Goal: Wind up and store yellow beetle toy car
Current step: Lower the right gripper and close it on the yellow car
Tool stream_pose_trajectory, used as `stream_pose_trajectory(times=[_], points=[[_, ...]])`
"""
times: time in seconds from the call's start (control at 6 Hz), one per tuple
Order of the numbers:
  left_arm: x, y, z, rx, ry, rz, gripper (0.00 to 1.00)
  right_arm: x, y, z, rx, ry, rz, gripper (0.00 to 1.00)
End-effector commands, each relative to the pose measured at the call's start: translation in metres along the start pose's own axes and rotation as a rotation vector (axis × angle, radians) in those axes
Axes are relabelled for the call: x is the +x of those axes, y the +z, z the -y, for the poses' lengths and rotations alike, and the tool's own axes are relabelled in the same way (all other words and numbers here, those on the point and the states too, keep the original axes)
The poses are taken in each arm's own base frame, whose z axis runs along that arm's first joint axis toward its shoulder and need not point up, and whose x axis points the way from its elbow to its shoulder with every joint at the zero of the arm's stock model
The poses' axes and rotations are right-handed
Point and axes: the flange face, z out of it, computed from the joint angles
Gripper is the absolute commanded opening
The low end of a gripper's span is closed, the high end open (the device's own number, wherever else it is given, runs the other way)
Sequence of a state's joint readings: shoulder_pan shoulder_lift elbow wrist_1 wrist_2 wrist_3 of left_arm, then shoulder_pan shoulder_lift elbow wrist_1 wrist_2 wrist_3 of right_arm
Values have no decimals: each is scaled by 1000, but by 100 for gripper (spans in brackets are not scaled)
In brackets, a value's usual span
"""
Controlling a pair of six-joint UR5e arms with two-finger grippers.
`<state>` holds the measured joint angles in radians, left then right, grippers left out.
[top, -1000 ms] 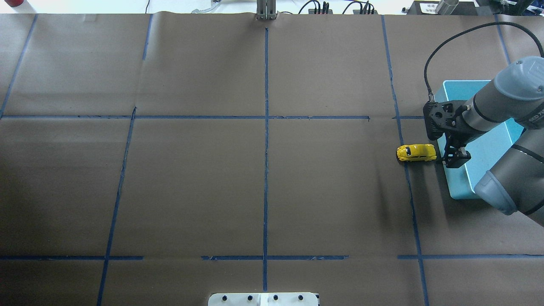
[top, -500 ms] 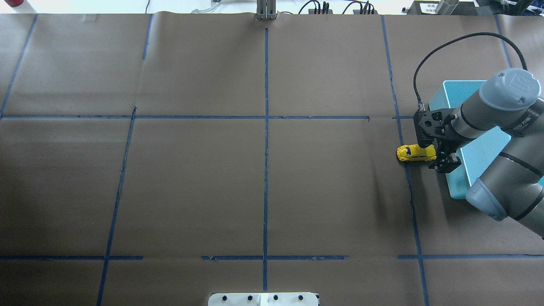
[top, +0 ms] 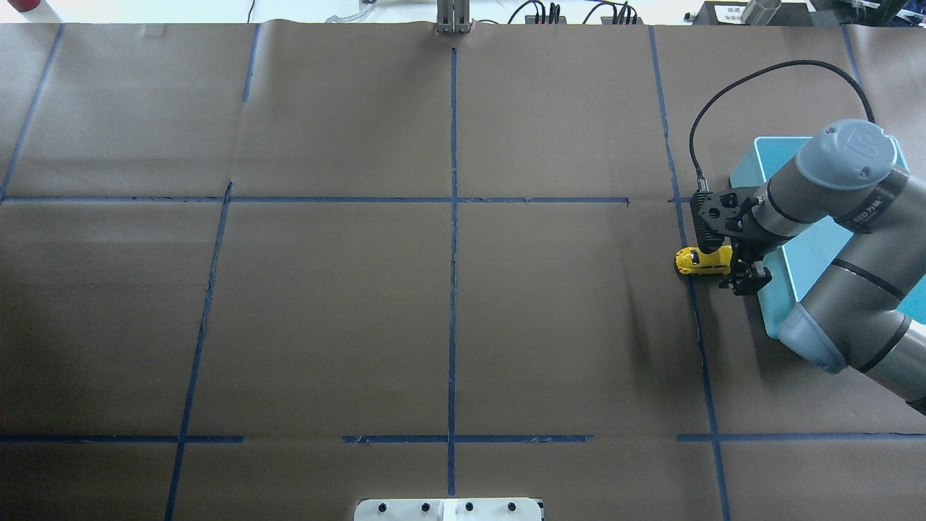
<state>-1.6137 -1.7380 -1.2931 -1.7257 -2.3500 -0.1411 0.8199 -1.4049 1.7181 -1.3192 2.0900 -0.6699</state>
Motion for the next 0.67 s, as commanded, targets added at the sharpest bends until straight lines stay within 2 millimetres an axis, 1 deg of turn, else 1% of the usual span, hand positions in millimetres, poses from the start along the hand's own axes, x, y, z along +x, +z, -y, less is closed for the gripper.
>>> stream_pose_trajectory(times=[0.0, 0.33, 0.5], points=[[-1, 1, -1, -1, -1, 0, 100, 8, 7, 3, -13, 3, -4, 100], [-1, 1, -1, -1, -1, 0, 100, 8, 10, 0, -19, 10, 1, 100], [-1, 1, -1, -1, -1, 0, 100, 7, 15, -4, -23, 7, 15, 84]])
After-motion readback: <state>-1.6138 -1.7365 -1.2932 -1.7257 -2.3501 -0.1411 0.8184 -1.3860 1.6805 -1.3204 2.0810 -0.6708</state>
